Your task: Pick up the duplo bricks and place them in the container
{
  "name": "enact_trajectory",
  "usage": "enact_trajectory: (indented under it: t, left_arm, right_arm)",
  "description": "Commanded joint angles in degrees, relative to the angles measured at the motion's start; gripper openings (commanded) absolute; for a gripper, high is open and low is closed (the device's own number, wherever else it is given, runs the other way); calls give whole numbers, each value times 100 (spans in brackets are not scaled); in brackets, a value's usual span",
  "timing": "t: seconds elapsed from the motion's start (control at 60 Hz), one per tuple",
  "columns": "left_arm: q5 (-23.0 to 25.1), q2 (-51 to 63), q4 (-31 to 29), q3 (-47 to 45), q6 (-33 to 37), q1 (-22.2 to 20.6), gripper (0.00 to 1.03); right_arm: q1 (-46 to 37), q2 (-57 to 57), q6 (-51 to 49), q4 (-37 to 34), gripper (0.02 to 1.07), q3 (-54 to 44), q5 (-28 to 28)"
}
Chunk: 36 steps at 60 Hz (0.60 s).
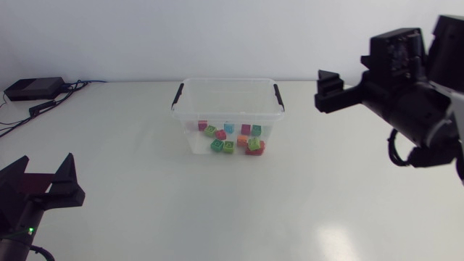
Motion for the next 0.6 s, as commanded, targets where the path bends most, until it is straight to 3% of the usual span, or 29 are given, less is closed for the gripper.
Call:
enact_trajectory:
  t: [0.0,0.267,0.583]
  left_arm:
    - [49,-67,110,-167,56,-13,99]
    - [75,-67,110,-211,126,-171,99]
    - [576,-33,5,-201,-212,-43,99]
  right_arm:
    - [-177,-469,-145,39,102,-417,80]
    - [-1126,-2622,-408,-374,102,-1823,-8]
    - [-1647,-3718,288,-584,102,-2702,-776]
